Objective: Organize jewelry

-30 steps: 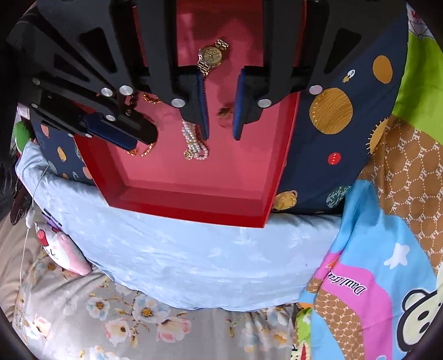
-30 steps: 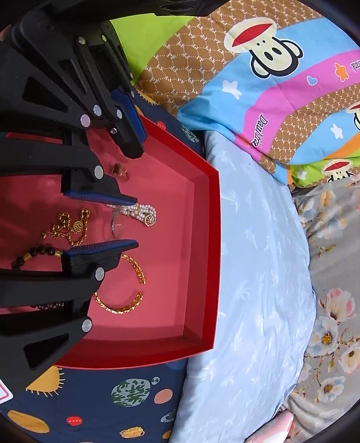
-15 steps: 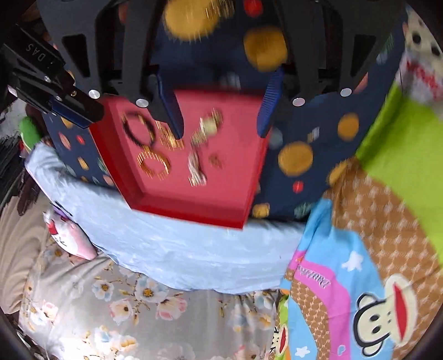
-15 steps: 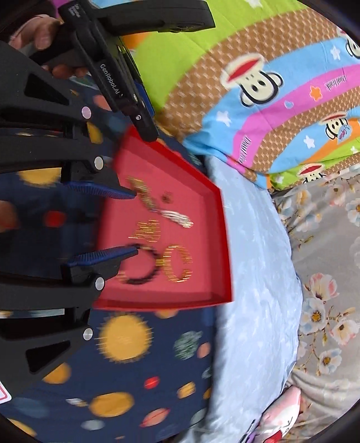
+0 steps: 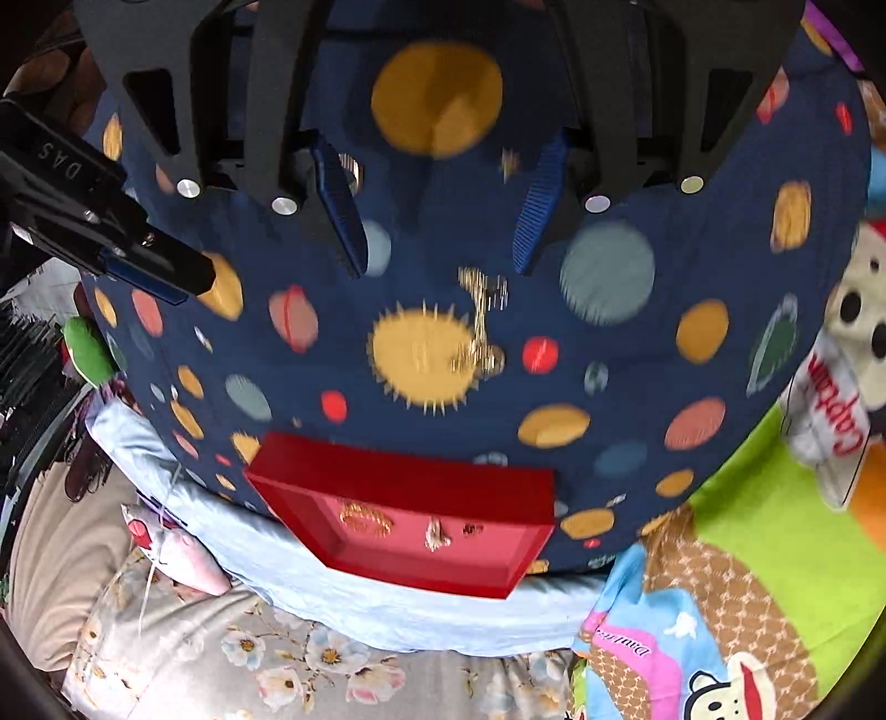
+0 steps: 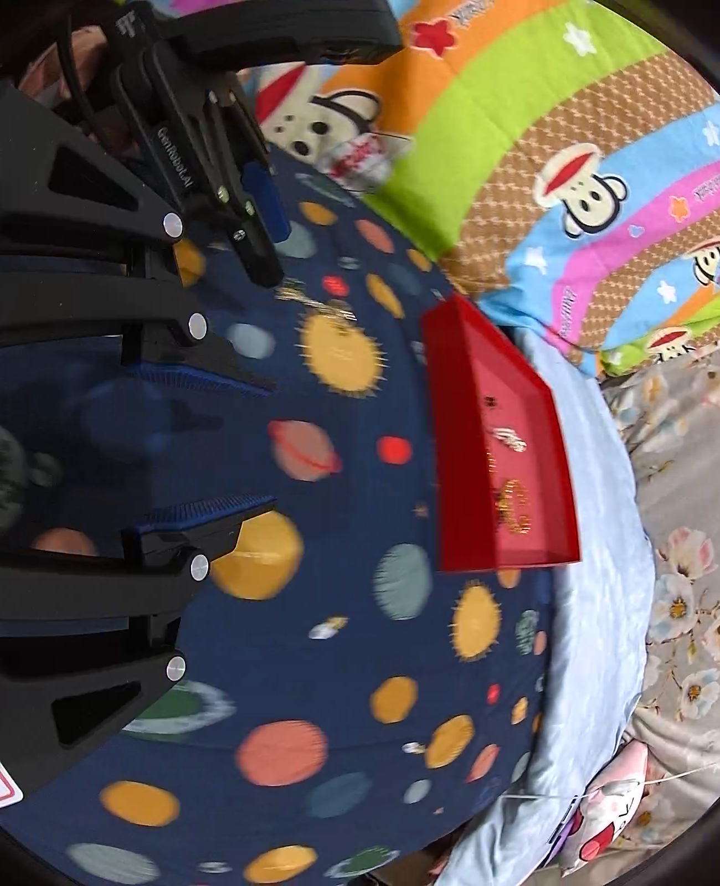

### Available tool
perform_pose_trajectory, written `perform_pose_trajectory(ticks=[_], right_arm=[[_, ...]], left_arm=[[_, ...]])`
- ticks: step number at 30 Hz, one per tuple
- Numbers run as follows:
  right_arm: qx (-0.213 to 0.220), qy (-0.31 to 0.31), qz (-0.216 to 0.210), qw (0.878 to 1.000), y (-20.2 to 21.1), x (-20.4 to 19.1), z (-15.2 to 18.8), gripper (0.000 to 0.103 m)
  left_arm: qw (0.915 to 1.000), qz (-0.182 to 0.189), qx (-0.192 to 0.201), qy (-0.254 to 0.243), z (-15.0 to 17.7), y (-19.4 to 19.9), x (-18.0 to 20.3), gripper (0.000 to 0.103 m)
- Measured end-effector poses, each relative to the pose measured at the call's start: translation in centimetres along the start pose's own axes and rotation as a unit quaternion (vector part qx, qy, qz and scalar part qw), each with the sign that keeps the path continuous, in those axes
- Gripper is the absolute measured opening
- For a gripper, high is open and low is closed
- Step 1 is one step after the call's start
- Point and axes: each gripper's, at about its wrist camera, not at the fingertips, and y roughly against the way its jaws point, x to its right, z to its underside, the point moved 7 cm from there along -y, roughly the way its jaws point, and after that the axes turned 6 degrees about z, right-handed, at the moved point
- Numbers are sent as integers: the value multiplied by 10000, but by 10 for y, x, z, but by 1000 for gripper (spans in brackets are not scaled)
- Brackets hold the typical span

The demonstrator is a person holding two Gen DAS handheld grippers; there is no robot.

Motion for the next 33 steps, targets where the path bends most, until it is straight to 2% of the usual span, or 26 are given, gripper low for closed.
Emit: perform_pose_trajectory(ticks=[8, 19, 28, 33], right_arm=[[-266, 286, -198, 9990, 5, -25, 39, 35], [-343, 578, -338, 9972, 1, -52, 48, 35], [-379, 535, -325, 9973, -3, -53, 46, 35], [-346, 549, -313, 9974, -2, -53, 45, 35]], left_arm=[[9998, -71, -164, 79, 33, 18, -7, 53], [9986, -204, -260, 421, 47, 24, -28, 53], [9980, -227, -168, 572, 40, 26, -38, 53], [9983, -156, -100, 546, 19, 16, -35, 53]])
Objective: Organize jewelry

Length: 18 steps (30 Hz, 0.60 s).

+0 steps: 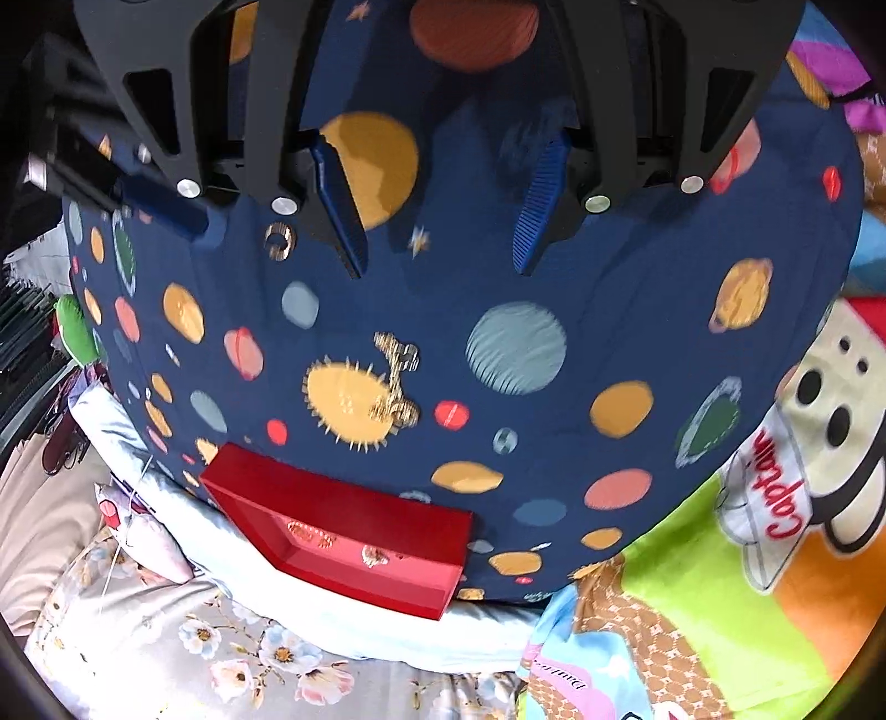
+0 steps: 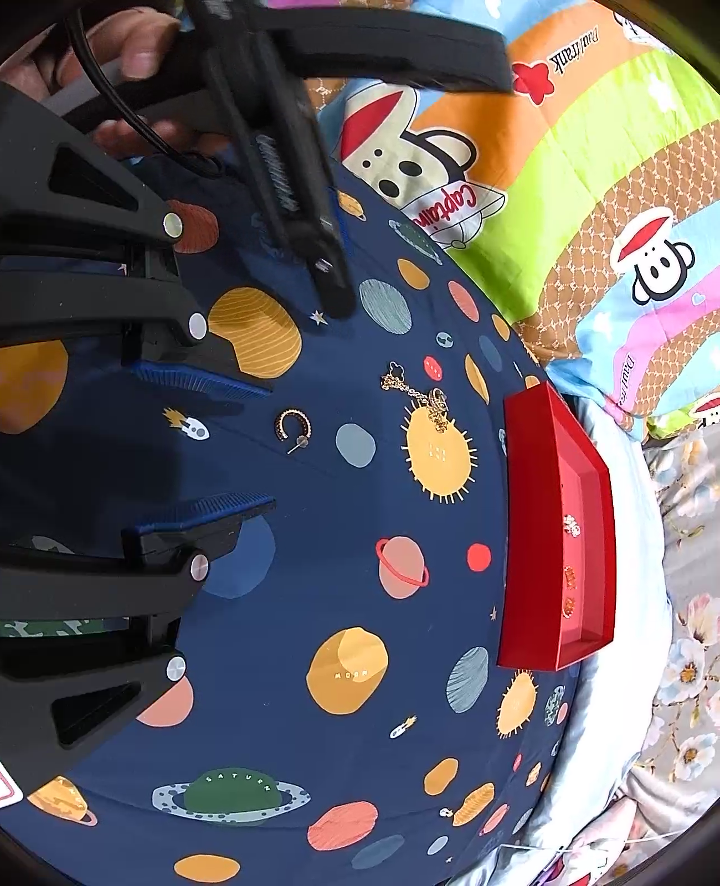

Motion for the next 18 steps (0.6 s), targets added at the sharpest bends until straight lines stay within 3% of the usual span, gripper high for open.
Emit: perform_pose_trajectory(ticks=[9, 17, 18], right_arm=[[23, -235, 111, 9997, 0, 18, -6, 35], [16, -338, 187, 9993, -5, 29, -13, 35], [6, -341, 189, 9992, -6, 30, -13, 35]], left_arm=[[9999, 127, 7, -100, -39, -35, 13, 52], [9996, 85, -67, -255, -61, -64, 20, 39], [9995, 71, -88, -291, -61, -67, 21, 33]])
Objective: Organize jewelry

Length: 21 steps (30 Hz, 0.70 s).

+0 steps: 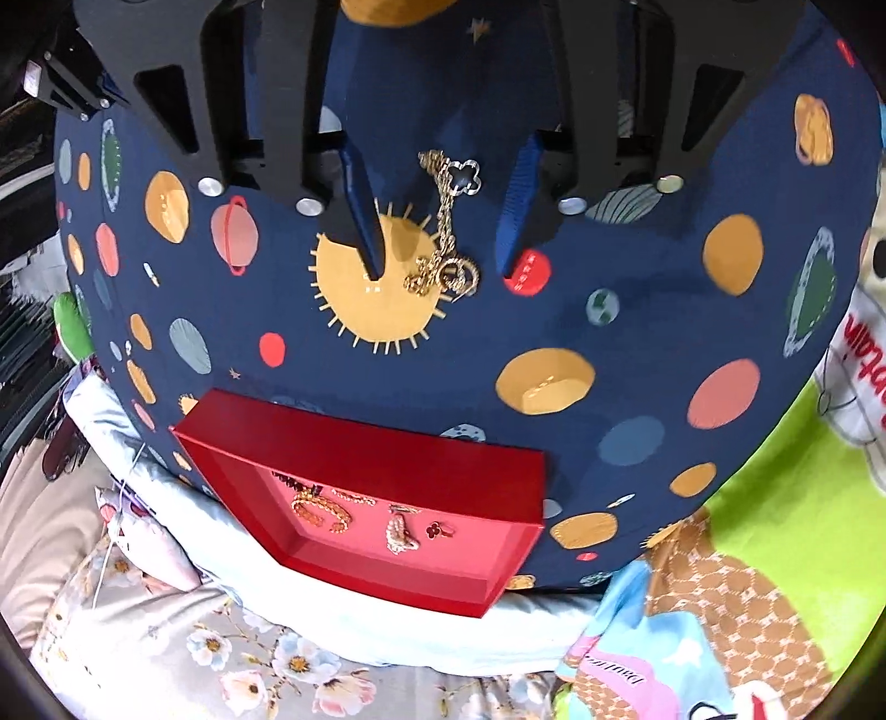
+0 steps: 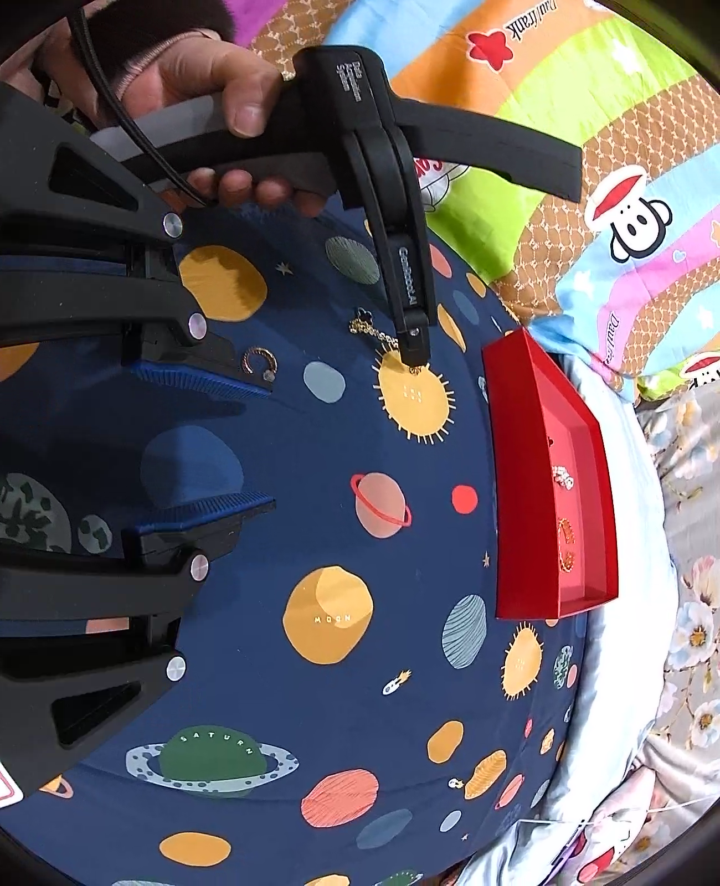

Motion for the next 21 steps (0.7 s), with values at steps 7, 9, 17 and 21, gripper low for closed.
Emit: perform_pose_trajectory(ticks=[7, 9, 17, 21], right_arm=[[-25, -48, -16, 10000, -4, 4, -2, 35], [-20, -72, -21, 10000, -4, 5, -3, 35], [7, -23, -99, 9999, -1, 3, -4, 35], [5, 155, -200, 9997, -1, -9, -1, 35]], left_arm=[[9999, -77, 5, -108, -2, -6, 2, 16], [9999, -70, 12, -138, -1, -5, 3, 16], [9998, 66, 179, -64, 2, 20, 5, 16], [9995, 83, 289, 72, 10, 44, -3, 16]])
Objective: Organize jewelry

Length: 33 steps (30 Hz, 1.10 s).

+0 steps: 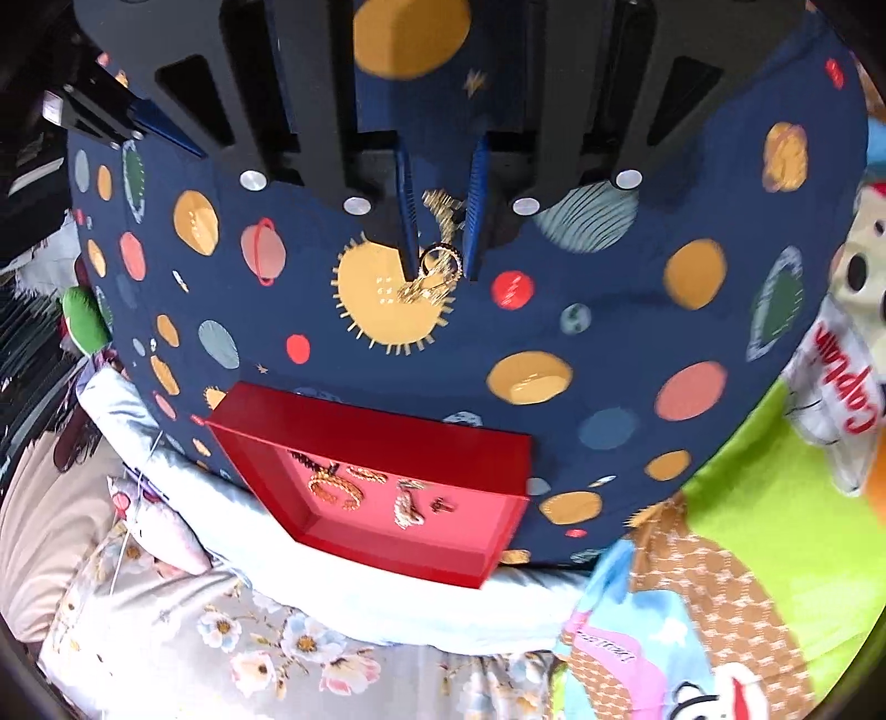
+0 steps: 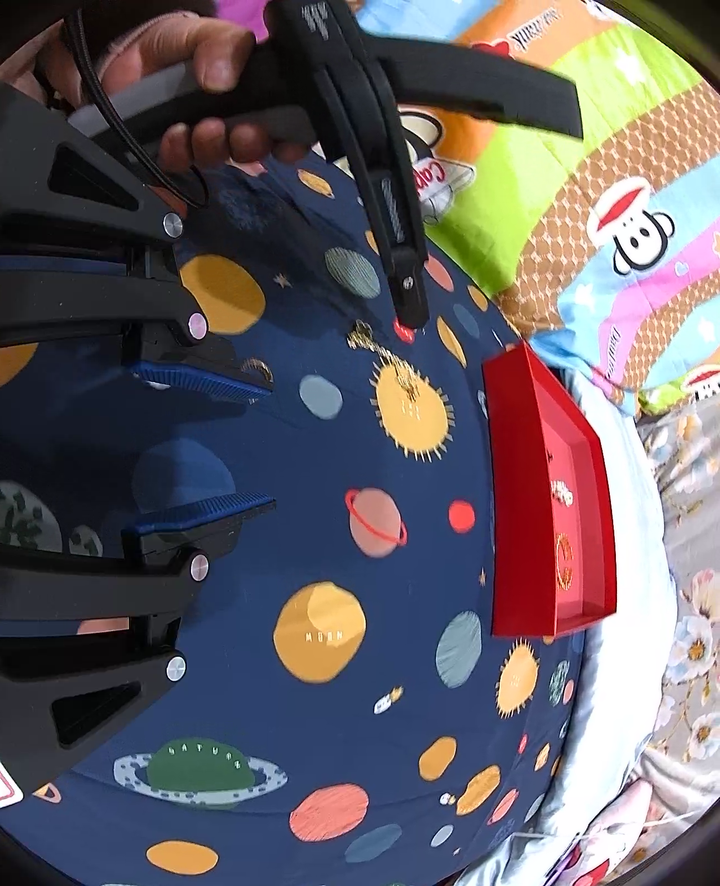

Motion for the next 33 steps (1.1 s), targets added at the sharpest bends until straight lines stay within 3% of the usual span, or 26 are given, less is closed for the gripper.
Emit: perform_pose_trajectory(ticks=[10, 23, 25, 29, 33], right_arm=[[-21, 437, -152, 9989, -9, -30, 3, 41], [0, 811, -17, 9967, -27, -40, 2, 41], [21, 867, 33, 9962, -27, -40, 3, 38], [13, 849, 71, 9964, -27, -38, 3, 21], [9, 761, 53, 9971, -27, -35, 3, 17]], left_arm=[[9999, -66, -56, 134, 33, 36, -14, 16], [9996, 18, -175, 206, 53, 43, -16, 16], [9996, 37, -181, 204, 54, 43, -15, 16], [9996, 67, -180, 194, 54, 43, -13, 16], [9996, 88, -189, 170, 54, 43, -11, 16]])
